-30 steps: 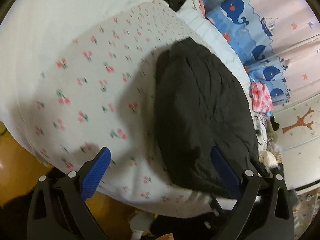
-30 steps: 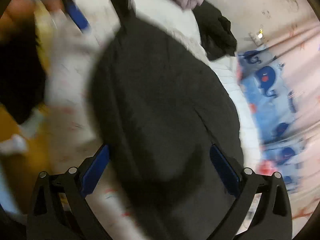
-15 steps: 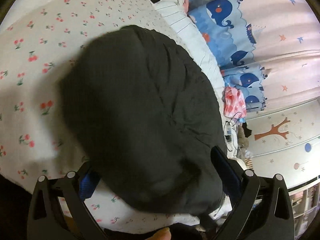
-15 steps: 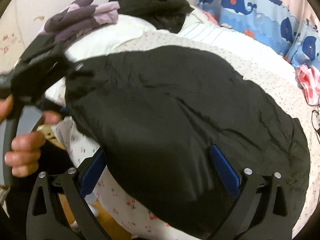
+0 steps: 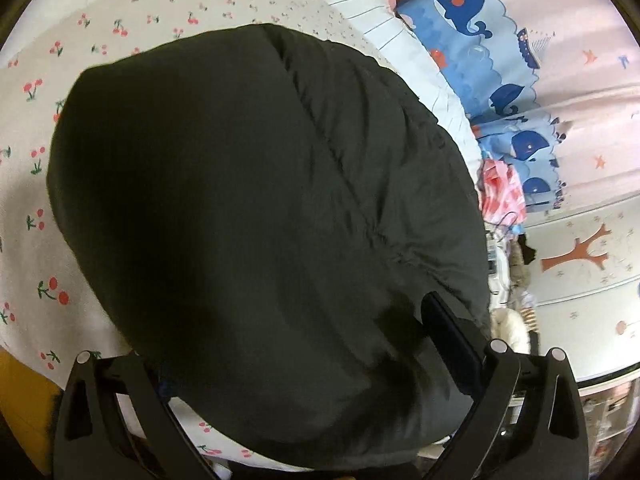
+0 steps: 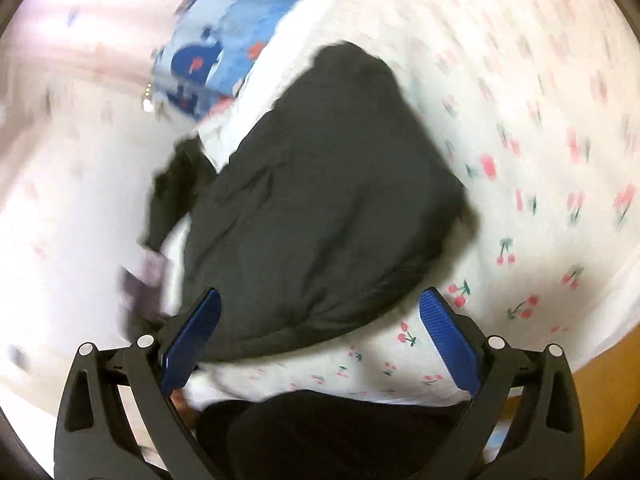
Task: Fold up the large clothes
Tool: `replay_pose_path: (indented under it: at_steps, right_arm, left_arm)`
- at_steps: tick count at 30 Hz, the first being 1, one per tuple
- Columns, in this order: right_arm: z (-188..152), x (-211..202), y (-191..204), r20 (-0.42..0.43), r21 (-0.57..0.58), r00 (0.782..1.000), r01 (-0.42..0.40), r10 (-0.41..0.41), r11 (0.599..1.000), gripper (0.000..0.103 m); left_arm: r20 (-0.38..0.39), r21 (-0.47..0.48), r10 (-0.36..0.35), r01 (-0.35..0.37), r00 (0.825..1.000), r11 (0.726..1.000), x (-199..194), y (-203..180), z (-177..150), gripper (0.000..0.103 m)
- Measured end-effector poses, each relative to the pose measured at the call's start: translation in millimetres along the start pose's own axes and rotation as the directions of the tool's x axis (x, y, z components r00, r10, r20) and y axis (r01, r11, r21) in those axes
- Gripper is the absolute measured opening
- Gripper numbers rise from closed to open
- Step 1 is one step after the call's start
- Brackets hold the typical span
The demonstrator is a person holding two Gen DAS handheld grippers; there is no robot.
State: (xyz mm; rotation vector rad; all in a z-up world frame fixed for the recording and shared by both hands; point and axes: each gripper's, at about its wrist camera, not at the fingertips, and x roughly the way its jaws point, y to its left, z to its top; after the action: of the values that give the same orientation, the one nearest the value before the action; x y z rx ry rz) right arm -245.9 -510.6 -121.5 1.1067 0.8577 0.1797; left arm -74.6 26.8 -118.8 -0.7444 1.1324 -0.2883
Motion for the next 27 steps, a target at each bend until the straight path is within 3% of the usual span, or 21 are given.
replay_pose_path:
  at_steps: [3, 7, 8, 10, 12, 15, 17, 20, 22, 23, 24, 25, 27]
  right_arm:
    - [7, 18, -11, 0.005, 0.060, 0.993, -0.117, 0.117, 0.991, 0.096]
    - [21, 30, -14, 0.088, 0.083, 0.984, -0.163, 0.156, 0.983, 0.092]
    - [24, 32, -12, 0.105, 0.075, 0.980, -0.174, 0.166, 0.982, 0.084]
    - [30, 32, -9, 0.102, 0.056, 0.982, -0.165, 0.159, 0.985, 0.040]
    - [32, 29, 4, 0.111, 0.000, 0.980, -0.167, 0.166, 0.986, 0.029]
    - [28, 19, 32, 0.120, -0.104, 0.981, -0.140, 0.152, 0.985, 0.023]
    - [22, 10, 47, 0.125, -0.155, 0.981, -0.131, 0.151, 0.979, 0.021]
    - [5, -2, 55, 0.107, -0.217, 0.987, -0.095, 0.121, 0.972, 0.021]
    - [-5, 4, 34, 0.033, -0.193, 0.999, -0.032, 0.039, 0.981, 0.026]
    - [-8, 7, 29, 0.023, -0.170, 1.000, -0.011, 0.015, 0.985, 0.028]
    - [-12, 3, 12, 0.019, -0.111, 1.000, -0.007, 0.009, 0.994, 0.035]
    - [-16, -3, 1, 0.030, -0.071, 0.999, -0.012, 0.014, 0.997, 0.039]
    - [-25, -32, -3, 0.137, -0.054, 0.990, 0.045, -0.037, 0.998, 0.044]
  left_arm:
    - [0.016, 0.035, 0.036, -0.037, 0.999, 0.999, 1, -4, -2, 0.096]
    - [0.036, 0.033, 0.063, -0.064, 0.997, 0.997, 5, -3, 0, 0.095]
    - [0.048, 0.032, 0.064, -0.066, 0.997, 0.997, 4, -4, 0, 0.089]
    - [0.087, 0.060, 0.070, -0.076, 0.994, 0.995, -1, -9, -1, 0.070]
    - [0.122, 0.105, 0.068, -0.081, 0.990, 0.991, -7, -16, 0, 0.044]
    - [0.176, 0.169, 0.072, -0.103, 0.982, 0.980, -20, -27, -3, 0.029]
    - [0.226, 0.213, 0.066, -0.116, 0.972, 0.970, -37, -35, -8, 0.024]
    - [0.292, 0.274, 0.056, -0.140, 0.955, 0.951, -64, -41, -22, 0.023]
    - [0.283, 0.262, 0.057, -0.135, 0.957, 0.956, -69, -29, -29, 0.024]
    - [0.225, 0.239, 0.065, -0.120, 0.972, 0.964, -58, -19, -29, 0.029]
    - [0.175, 0.206, 0.060, -0.096, 0.983, 0.974, -50, -7, -28, 0.042]
    - [0.129, 0.127, 0.023, -0.040, 0.991, 0.991, -45, 13, -25, 0.046]
    - [0.124, 0.025, -0.045, 0.042, 0.991, 0.999, -47, 36, -22, 0.055]
